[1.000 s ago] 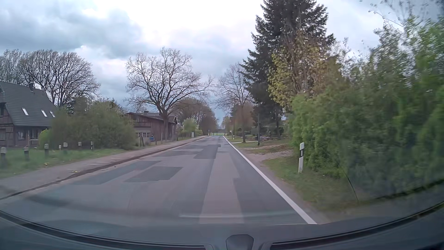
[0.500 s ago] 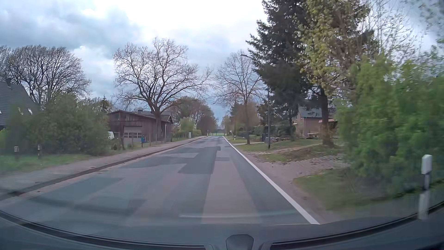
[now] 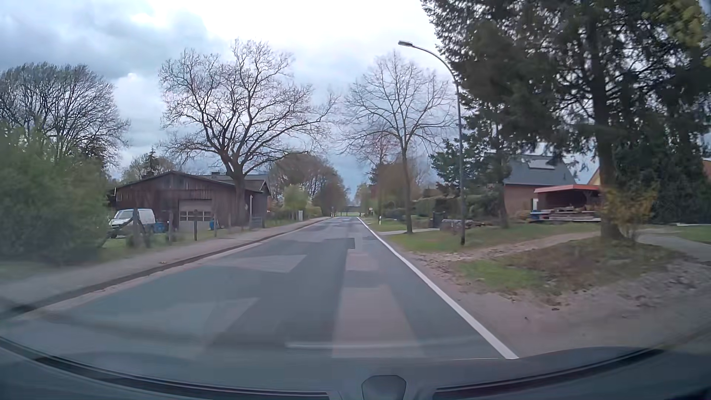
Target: Follow the waypoints while adhering to traffic rules and regulations
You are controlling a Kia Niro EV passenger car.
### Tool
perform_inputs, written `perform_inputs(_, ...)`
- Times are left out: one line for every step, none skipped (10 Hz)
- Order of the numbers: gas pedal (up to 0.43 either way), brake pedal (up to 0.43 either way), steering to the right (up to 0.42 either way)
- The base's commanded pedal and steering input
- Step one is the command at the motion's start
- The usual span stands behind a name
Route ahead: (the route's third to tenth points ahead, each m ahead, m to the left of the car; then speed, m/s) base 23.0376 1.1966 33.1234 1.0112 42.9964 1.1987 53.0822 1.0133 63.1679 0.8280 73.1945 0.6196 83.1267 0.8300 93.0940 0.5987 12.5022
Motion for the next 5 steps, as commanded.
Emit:
perform_inputs(0.059,0.0,-0.002)
perform_inputs(0.059,0.0,-0.001)
perform_inputs(0.059,0.0,0.0)
perform_inputs(0.059,0.0,0.0)
perform_inputs(0.059,0.0,0.0)
